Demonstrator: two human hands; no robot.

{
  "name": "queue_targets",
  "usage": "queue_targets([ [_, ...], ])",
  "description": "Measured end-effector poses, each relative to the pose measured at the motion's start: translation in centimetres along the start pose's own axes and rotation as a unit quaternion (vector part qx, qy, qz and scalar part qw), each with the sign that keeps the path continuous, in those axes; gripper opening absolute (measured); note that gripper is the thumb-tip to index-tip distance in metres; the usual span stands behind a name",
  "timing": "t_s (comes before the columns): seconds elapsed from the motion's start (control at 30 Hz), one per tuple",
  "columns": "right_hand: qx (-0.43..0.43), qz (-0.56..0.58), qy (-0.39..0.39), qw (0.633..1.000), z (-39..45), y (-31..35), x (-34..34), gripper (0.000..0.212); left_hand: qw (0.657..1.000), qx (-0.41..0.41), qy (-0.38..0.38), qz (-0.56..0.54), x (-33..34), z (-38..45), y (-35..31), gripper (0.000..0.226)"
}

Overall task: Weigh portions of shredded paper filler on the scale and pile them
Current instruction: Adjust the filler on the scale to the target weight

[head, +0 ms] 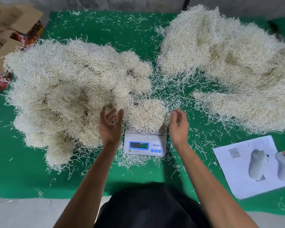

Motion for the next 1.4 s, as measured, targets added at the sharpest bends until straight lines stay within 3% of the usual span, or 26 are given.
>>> queue_targets([
  [0.27, 0.008, -0.003, -0.021, 1.000, 0.9, -0.1, -0.6, 0.056, 0.999, -0.020, 0.006, 0.045, 1.4, 0.4, 1.1, 0.080],
  [0.43, 0.001, -0.010, -0.002, 1.000, 1.9, 0.5, 0.8, 0.037, 0.997, -0.068, 0.046, 0.004, 3.6, 0.5, 2.1, 0.069],
  [0.63, 0.027, -0.053, 0.128, 0.990, 0.3, 1.7, 8.6, 0.066, 0.965, -0.177, 0.191, 0.025, 11.4, -1.9, 3.7, 0.077],
  [0.73, 0.084, 0.002, 0.140, 0.987, 0.6, 2.2, 10.2, 0.086, 0.968, -0.166, 0.189, -0.020, 12.2, -0.7, 2.2, 0.064],
  [0.8, 0.110, 0.014, 0.131, 0.985, 1.3, 2.5, 9.5, 0.102, 0.965, -0.169, 0.184, -0.079, 11.9, 0.3, 1.2, 0.070],
  [0.9, 0.128, 0.059, 0.141, 0.980, 2.6, 3.0, 9.0, 0.107, 0.971, -0.140, 0.158, -0.108, 10.6, 2.1, -0.6, 0.059],
  [0.97, 0.118, 0.087, 0.128, 0.981, 3.9, 3.7, 8.2, 0.101, 0.978, -0.096, 0.140, -0.122, 9.8, 2.9, -1.9, 0.030],
  [1.03, 0.115, 0.111, 0.095, 0.983, 5.7, 4.3, 6.8, 0.094, 0.981, -0.063, 0.122, -0.138, 9.1, 3.4, -2.8, 0.042],
  [1.1, 0.115, 0.115, 0.060, 0.985, 7.5, 4.6, 5.0, 0.089, 0.979, -0.093, 0.107, -0.144, 8.3, 3.7, -2.8, 0.043],
  [1.2, 0.150, 0.136, -0.028, 0.979, 9.6, 3.2, 1.1, 0.084, 0.936, -0.200, 0.094, -0.273, 7.7, 4.2, -0.8, 0.024],
  [1.3, 0.195, 0.161, -0.096, 0.963, 10.4, 0.8, -2.6, 0.086, 0.911, -0.244, 0.075, -0.324, 6.2, 5.0, 0.3, 0.022],
  [1.4, 0.212, 0.188, -0.120, 0.951, 10.8, -0.5, -4.1, 0.092, 0.925, -0.218, 0.089, -0.297, 6.1, 5.7, -0.9, 0.029],
])
Point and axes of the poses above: each hand's wrist, its own z-axis towards the middle knuckle, its own x-axis out of the palm, y = z × x, the point moved 10 cm from there along z, towards the middle knuckle, and after that the axes turned 4 degrees about -z, right-handed, at the moved point
